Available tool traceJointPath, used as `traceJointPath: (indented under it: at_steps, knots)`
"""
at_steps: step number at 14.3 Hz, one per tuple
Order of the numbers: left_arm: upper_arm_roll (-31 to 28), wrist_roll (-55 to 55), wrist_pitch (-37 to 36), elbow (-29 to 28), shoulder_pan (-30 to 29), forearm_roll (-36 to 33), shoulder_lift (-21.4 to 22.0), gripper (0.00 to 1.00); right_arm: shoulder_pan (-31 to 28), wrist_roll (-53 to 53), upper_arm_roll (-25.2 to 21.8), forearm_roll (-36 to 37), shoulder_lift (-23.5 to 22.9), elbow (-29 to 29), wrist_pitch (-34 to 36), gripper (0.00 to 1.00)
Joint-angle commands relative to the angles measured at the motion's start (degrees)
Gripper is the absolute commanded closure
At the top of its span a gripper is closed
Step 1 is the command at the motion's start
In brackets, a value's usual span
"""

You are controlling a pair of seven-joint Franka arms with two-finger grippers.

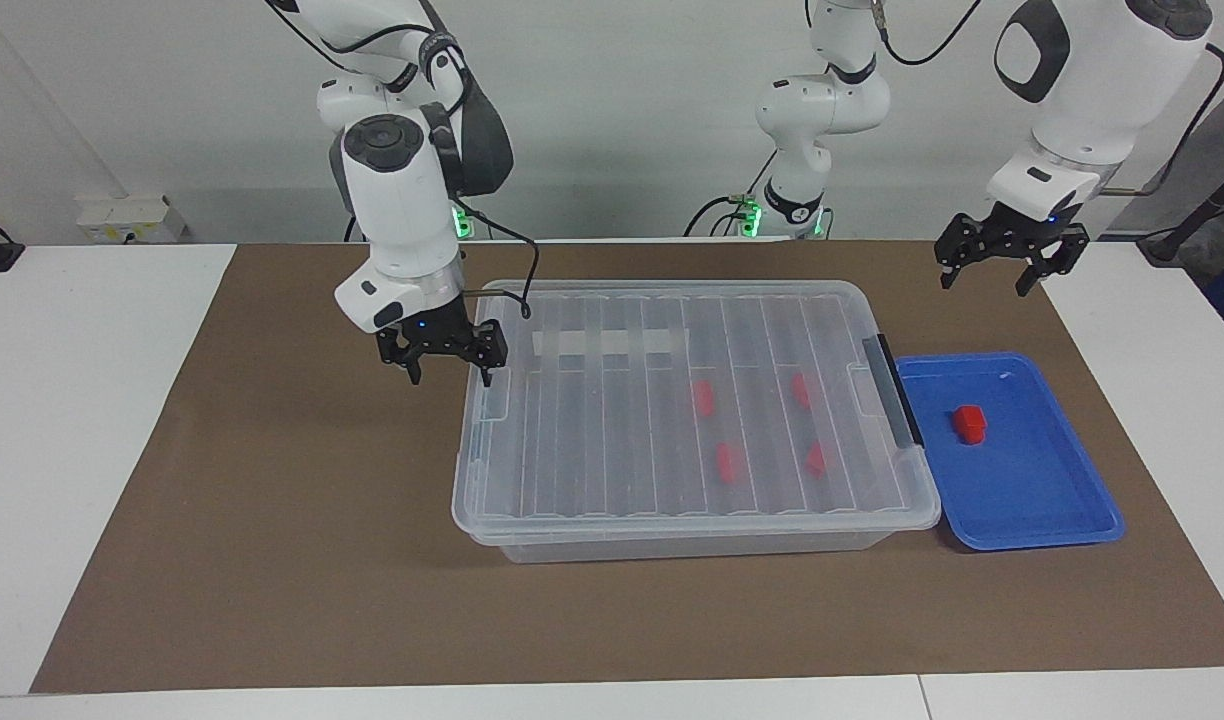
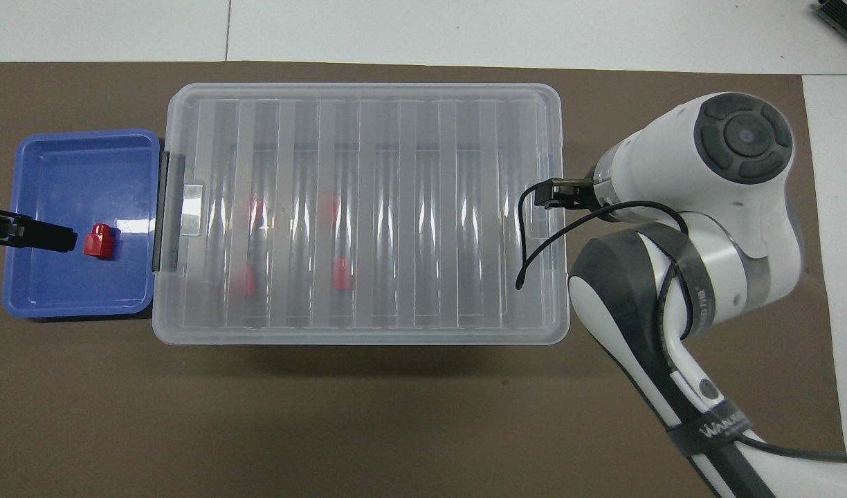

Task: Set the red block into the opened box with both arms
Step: 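Move the right gripper onto the near edge of the clear lid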

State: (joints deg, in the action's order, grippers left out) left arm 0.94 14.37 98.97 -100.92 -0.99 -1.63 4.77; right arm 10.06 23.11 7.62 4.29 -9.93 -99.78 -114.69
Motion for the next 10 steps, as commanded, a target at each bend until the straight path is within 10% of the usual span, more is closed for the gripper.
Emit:
traceJointPath:
  at_steps: [1, 10]
  knots:
    - [-0.2, -0.4, -0.4, -1.3, 0.0, 0.7, 1.3, 0.00, 1.2, 1.6, 0.0, 1.6, 1.0, -3.2, -1.5, 0.00]
    - [-0.2, -0.4, -0.4, -1.2, 0.0, 0.7, 1.3, 0.00, -2.0, -5.8, 0.0, 3.5, 2.0, -4.9, 0.1, 0.00]
